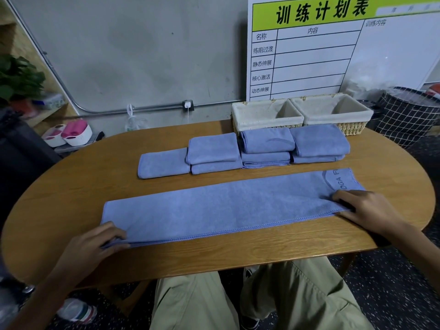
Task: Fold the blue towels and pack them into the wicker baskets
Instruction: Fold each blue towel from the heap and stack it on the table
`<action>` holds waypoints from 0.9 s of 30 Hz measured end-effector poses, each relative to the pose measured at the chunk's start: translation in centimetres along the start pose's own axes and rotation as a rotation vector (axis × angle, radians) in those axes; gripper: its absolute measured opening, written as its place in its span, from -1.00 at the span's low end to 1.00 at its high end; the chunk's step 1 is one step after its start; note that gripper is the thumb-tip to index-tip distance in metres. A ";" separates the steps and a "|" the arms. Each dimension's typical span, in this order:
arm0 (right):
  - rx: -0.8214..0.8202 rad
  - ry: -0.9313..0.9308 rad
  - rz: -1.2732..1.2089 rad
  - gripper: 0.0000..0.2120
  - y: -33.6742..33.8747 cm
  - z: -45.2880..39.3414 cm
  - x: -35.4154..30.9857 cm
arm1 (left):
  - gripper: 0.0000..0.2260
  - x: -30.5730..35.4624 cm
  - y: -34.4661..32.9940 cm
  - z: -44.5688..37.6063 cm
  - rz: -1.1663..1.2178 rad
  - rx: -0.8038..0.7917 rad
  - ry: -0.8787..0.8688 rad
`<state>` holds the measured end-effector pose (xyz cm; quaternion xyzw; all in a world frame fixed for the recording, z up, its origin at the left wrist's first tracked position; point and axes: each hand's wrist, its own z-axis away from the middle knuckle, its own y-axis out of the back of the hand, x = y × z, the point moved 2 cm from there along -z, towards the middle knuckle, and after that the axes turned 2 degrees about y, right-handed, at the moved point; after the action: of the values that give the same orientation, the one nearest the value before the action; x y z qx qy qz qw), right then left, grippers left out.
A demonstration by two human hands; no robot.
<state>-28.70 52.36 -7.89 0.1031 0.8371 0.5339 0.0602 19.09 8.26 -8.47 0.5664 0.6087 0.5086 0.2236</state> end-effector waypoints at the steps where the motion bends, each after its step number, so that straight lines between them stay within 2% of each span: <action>1: -0.001 -0.001 0.002 -0.70 0.0 0.0 0.0 | -0.69 0.1 0.0 0.0 -0.002 0.005 -0.012; 14: 0.023 -0.025 0.056 -0.77 1.1 1.0 1.3 | -0.65 -0.4 0.0 0.1 0.000 0.022 -0.037; 18: 0.024 -0.050 0.021 -0.62 1.6 1.3 1.6 | -0.66 -0.2 0.0 -0.1 -0.002 0.027 -0.029; 22: -0.067 -0.150 -0.107 -0.43 2.3 0.8 2.1 | -0.67 -0.6 0.1 0.1 0.032 0.001 0.030; 27: -0.343 -0.287 -0.262 -0.41 3.3 0.1 2.8 | -0.60 -0.8 0.1 0.0 0.012 -0.083 0.068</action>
<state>-31.06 54.47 -4.90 0.0568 0.7232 0.6357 0.2637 19.34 7.52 -8.57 0.5425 0.5910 0.5538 0.2229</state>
